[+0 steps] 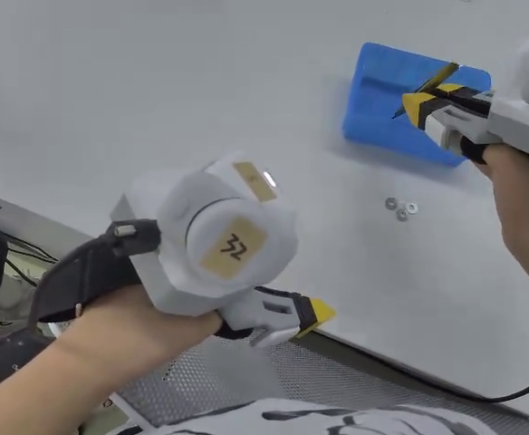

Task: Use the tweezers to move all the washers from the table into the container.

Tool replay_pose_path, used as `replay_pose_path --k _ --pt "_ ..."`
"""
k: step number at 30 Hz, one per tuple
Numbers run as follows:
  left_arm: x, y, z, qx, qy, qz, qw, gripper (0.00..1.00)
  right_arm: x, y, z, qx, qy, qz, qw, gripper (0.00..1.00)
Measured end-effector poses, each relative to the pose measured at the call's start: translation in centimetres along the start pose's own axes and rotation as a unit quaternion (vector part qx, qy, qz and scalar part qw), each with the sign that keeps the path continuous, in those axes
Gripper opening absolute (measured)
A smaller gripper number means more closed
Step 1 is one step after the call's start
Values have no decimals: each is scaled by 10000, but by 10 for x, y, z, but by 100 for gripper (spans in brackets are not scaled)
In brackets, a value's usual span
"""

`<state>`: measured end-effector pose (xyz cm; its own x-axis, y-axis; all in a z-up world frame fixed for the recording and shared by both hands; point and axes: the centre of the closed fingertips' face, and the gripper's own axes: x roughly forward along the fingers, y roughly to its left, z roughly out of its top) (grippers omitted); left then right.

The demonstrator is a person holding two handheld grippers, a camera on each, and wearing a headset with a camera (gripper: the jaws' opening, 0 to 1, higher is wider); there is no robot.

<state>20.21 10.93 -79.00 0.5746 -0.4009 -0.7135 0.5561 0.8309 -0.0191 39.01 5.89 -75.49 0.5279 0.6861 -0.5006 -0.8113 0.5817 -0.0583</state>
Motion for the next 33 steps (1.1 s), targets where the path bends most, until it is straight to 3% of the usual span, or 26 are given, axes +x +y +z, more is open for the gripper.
replay_pose_path --k 6,14,24,28,33 --pt "-1 4 0 12 -1 39 10000 99 -22 10 3 -46 24 152 9999 4" --pt "-1 7 3 20 -28 79 10000 99 -35 22 -31 83 383 183 9991 4" --pt "2 3 0 25 11 49 10000 99 -35 44 -65 275 806 394 9956 5" --pt "2 3 -1 13 22 54 10000 99 -33 46 -74 372 962 464 9936 5" --pt "3 4 -4 -6 57 70 10000 99 -32 44 -76 463 973 438 9932 5"
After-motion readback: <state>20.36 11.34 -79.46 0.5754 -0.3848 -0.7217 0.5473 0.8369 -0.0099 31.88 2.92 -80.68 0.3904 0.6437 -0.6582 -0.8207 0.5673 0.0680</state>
